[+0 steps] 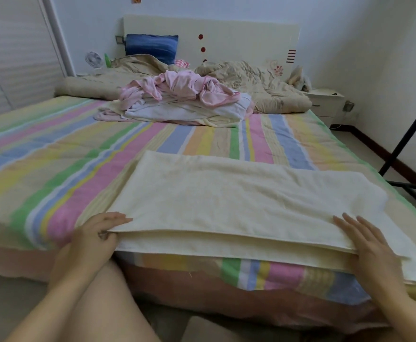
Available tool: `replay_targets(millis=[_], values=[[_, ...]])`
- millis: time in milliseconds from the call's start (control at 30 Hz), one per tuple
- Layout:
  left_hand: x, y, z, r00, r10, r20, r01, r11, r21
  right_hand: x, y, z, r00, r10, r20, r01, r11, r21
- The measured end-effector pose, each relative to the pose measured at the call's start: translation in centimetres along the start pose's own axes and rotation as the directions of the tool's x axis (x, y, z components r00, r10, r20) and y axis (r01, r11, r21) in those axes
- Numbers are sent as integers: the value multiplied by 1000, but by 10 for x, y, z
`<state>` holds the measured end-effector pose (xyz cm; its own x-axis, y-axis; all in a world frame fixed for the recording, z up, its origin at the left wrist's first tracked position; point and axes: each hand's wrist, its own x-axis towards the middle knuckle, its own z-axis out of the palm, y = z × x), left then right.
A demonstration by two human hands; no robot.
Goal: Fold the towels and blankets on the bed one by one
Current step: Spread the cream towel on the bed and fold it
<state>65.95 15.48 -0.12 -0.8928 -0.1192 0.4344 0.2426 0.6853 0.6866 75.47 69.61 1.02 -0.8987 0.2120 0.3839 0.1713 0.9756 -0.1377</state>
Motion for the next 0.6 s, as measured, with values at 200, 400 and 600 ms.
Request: replay_targets(millis=[200, 400, 600], values=[[-10, -7, 7, 1000, 17, 26, -18, 998, 64, -8, -3, 15, 995, -80, 59, 86, 991, -105], [-9, 4, 21, 962, 240, 133, -272, 779, 564, 4, -94, 36, 899, -431, -84, 422, 900, -108], [-13, -7, 23, 910, 281, 304, -413, 670, 617, 17, -150, 49, 817, -573, -68, 572, 820, -39]])
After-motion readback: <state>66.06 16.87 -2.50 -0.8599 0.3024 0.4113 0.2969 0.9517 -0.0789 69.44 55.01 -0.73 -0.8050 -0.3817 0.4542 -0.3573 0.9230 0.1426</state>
